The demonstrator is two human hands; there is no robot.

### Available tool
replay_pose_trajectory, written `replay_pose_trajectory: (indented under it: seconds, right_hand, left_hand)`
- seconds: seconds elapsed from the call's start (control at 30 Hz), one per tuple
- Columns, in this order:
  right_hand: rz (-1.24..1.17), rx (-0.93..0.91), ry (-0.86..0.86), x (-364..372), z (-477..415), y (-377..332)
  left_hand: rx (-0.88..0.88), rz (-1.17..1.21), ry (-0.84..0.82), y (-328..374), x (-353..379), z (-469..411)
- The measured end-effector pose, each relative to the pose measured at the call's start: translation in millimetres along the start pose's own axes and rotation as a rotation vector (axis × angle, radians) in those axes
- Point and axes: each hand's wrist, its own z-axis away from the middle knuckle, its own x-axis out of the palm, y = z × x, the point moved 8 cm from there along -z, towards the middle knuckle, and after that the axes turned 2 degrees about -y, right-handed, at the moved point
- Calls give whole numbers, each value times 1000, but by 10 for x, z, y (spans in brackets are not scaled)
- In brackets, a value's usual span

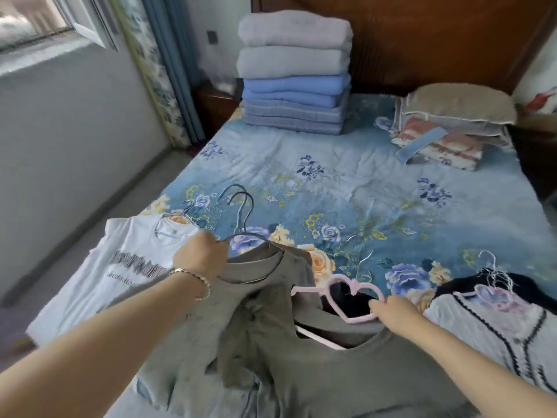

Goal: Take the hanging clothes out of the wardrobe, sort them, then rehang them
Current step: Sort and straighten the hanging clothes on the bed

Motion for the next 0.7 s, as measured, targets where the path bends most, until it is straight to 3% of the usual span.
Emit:
replay_pose_trajectory:
  seconds: [0.13,0.3,0.47,0.7]
  right_hand:
    - [36,49,56,-434,134,7]
    - [-49,69,263,-1022,371,-182]
    - [-134,-75,531,-1606,755,-752]
    - [-63,-429,802,-2153,1494,-1635]
  left_hand:
    - [-30,28,145,-213,-635,279]
    - [38,53,356,-105,-1450,561]
    - [228,103,487,77,-1976,1068]
    - [348,209,468,0,-2158,1319]
